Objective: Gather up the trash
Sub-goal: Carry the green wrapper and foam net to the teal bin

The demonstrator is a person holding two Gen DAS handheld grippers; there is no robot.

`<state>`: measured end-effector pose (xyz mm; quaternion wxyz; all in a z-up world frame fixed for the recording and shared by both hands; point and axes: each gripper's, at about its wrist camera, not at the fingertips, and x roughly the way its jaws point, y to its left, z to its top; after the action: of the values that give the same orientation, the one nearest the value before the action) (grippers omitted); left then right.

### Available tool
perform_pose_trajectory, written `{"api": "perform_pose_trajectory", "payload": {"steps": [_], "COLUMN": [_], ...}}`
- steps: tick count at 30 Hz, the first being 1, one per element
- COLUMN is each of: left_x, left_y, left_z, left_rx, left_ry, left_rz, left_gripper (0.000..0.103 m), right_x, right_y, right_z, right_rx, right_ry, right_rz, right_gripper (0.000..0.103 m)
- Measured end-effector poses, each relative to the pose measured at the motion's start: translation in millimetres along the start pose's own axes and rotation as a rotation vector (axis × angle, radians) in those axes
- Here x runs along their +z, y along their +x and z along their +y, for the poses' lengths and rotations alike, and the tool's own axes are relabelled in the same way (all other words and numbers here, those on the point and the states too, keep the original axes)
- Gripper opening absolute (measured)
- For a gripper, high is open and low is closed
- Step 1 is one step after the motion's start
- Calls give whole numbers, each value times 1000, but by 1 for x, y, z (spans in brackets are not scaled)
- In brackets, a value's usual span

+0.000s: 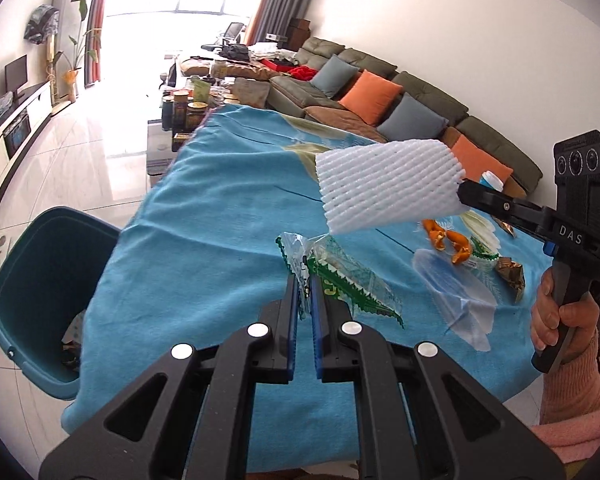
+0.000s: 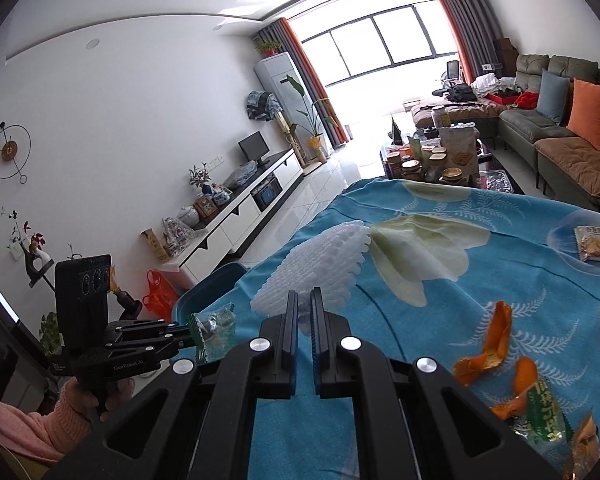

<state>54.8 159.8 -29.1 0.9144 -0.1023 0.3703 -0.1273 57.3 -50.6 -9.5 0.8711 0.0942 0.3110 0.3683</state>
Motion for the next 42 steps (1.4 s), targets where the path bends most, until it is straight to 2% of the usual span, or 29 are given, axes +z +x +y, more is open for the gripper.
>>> {"api": "perform_pose_trajectory", "payload": {"steps": [9, 19, 30, 42], "left_x": [-6, -12, -21, -30], "left_y": [-42, -68, -73, -59], "left_z": [61, 113, 149, 175], "left_rx": [113, 224, 295, 335], "left_ry": [-100, -185, -247, -299], "left_rz": [-65, -92, -82, -46], "left_gripper": [7, 7, 7, 7], "right_x": [3, 12, 15, 13], "right_y": [47, 89, 128, 164], "right_z": [33, 69, 103, 125], "right_rx": [72, 136, 159, 156], "right_ry": [-36, -92, -145, -187], "right_rz": [58, 110, 168, 227], "right_gripper": [5, 5, 5, 5]}}
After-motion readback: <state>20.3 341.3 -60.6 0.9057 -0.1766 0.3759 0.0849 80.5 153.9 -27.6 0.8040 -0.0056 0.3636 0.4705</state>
